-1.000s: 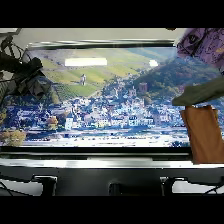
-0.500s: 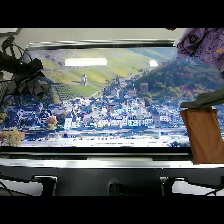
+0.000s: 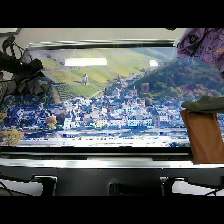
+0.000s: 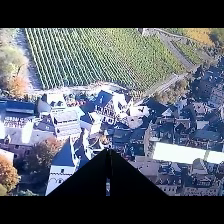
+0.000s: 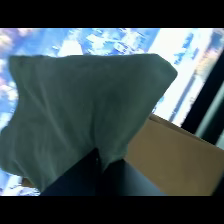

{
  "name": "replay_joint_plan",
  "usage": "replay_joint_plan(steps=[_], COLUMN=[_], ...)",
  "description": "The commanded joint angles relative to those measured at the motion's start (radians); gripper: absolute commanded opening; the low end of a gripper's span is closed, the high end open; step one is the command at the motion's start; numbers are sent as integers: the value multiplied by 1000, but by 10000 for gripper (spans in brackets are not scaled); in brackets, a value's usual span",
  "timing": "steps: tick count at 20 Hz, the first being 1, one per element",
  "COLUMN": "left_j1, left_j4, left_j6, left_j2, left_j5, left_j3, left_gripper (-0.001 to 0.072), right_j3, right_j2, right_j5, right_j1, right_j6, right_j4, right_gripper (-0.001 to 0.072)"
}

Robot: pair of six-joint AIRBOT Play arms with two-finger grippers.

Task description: Fold the clothes and pants, and hang the long-sleeved shirts on hangers.

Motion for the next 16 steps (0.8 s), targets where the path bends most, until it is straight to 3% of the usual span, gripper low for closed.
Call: replay_joint_plan(steps=[1, 8, 16], left_j1=[0, 0, 0], left_j4=[0, 0, 0], left_j6=[1, 0, 0], left_j2=[0, 0, 0], left_j5=[0, 0, 0], left_j3=[0, 0, 0], left_gripper=[20, 19, 20], right_j3=[-90, -371, -523], right_j2=[18, 100, 102], right_j5=[79, 45, 84], right_j1=[-1, -2, -2], right_j6=[-32, -20, -27], right_j4=[-60, -131, -217], right_gripper=[29, 30, 30])
